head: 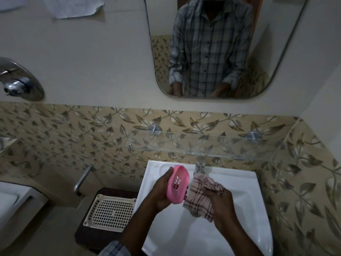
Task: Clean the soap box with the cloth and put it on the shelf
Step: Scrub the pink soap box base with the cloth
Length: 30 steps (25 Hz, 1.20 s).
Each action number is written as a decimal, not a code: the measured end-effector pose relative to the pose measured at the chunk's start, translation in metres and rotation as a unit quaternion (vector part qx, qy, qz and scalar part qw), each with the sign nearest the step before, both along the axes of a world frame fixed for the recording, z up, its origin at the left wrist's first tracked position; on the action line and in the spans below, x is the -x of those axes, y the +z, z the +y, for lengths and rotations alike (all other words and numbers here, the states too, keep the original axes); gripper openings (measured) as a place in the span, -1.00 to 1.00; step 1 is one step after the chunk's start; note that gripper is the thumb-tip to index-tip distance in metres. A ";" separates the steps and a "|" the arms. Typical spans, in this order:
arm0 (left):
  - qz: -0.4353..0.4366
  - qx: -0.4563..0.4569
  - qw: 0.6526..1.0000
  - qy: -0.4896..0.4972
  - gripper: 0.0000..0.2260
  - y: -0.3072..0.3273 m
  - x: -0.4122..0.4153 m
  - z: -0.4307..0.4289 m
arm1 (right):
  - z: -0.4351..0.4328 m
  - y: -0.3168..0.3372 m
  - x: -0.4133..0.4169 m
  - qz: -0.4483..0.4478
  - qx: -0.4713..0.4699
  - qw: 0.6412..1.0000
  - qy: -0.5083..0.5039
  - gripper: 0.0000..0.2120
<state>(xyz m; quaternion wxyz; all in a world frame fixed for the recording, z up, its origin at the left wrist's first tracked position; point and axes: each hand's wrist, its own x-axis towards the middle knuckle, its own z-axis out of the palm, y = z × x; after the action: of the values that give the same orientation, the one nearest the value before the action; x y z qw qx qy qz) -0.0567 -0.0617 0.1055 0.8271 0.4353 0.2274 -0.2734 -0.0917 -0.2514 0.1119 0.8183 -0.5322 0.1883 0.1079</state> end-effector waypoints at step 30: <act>-0.037 -0.032 0.996 0.069 -0.64 -0.005 0.003 -0.037 | 0.050 0.028 -0.037 -0.190 0.732 0.613 0.229 -0.79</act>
<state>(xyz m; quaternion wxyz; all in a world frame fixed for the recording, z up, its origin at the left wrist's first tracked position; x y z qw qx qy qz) -0.0596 -0.0982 0.1005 0.8374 0.4547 0.2351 -0.1918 -0.0546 -0.2013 0.1395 0.1234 -0.9888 -0.0831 0.0144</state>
